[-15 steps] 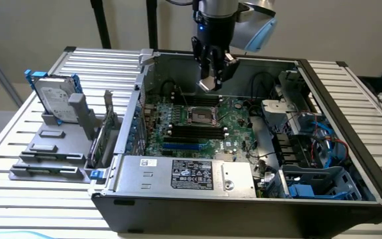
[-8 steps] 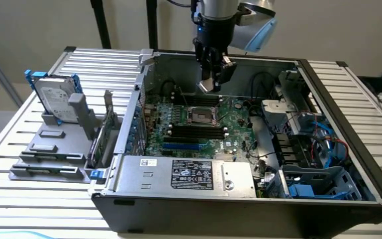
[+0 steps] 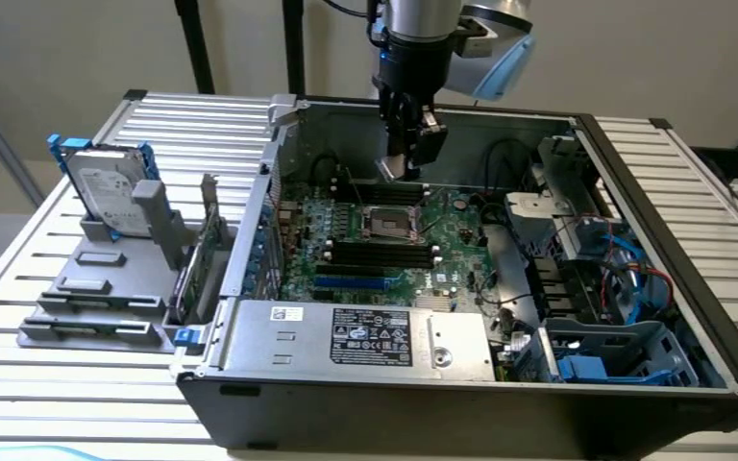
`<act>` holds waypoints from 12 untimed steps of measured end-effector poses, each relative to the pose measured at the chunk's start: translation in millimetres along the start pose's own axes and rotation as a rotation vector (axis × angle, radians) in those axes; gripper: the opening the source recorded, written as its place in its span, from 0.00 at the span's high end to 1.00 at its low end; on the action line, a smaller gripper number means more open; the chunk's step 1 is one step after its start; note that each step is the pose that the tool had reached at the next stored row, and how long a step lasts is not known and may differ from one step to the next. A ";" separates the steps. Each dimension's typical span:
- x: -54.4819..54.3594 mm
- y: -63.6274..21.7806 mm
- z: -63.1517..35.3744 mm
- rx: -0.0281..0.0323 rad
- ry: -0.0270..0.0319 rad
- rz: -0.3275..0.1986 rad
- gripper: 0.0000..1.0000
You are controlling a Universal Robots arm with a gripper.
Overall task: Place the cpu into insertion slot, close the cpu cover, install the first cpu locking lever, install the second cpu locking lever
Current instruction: 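Place the cpu into insertion slot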
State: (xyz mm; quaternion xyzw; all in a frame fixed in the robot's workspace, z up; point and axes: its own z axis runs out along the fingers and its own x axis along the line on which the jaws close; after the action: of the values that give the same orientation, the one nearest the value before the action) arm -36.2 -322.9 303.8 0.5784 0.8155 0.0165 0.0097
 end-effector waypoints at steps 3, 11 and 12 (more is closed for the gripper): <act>0.0 0.0 0.9 0.0115 0.0026 0.041 0.46; 0.0 -0.2 4.7 0.0149 -0.0004 0.182 0.46; 0.0 -0.2 5.2 0.0148 -0.0009 0.201 0.46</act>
State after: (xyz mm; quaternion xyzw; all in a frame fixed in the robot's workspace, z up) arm -36.2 -322.9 298.6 0.6572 0.7536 0.0111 0.0041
